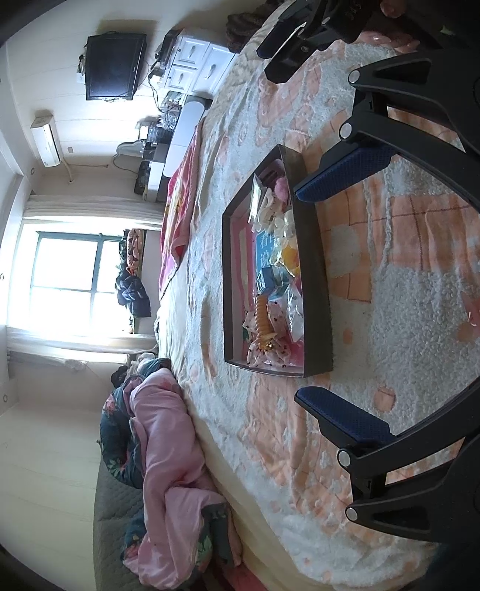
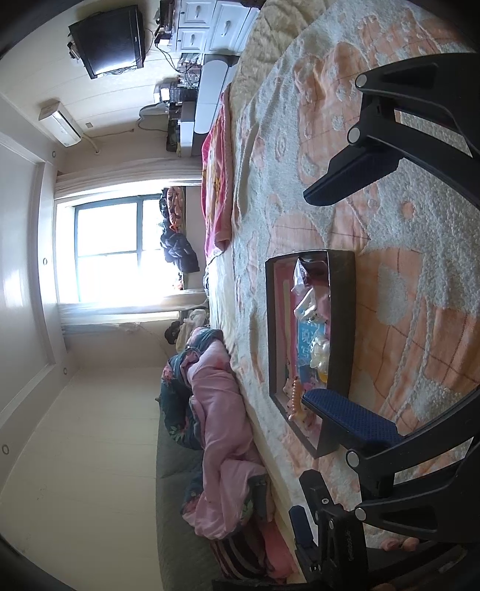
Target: Organize jewelry
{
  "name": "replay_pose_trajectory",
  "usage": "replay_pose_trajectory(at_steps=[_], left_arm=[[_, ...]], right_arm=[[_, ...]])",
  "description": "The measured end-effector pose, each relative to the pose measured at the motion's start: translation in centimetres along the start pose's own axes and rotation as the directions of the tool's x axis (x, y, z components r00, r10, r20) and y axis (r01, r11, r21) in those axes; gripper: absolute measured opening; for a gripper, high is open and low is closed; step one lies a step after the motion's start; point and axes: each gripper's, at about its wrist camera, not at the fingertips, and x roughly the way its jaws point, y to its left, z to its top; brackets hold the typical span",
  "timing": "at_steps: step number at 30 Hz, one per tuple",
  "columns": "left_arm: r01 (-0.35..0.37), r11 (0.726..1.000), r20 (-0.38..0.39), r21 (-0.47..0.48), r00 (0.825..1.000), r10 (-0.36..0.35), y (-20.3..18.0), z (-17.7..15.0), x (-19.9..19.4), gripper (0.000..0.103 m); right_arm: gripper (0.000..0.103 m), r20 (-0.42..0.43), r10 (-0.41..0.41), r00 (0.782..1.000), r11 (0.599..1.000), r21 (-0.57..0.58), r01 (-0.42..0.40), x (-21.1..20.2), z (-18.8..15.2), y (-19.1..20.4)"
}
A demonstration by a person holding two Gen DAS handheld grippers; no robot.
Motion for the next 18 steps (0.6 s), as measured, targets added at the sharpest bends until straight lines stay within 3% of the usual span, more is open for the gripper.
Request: replay_pose_trajectory(at_steps=[18], left_arm=[[-0.006,1.000,0.003,-0.014,1.000,0.006,0.22,0.07,0.00,0.092]], right_arm=[[0.096,-0.004,0.004,1.000,1.000,-0.002,-0.004,0.13,-0.08,0.01]])
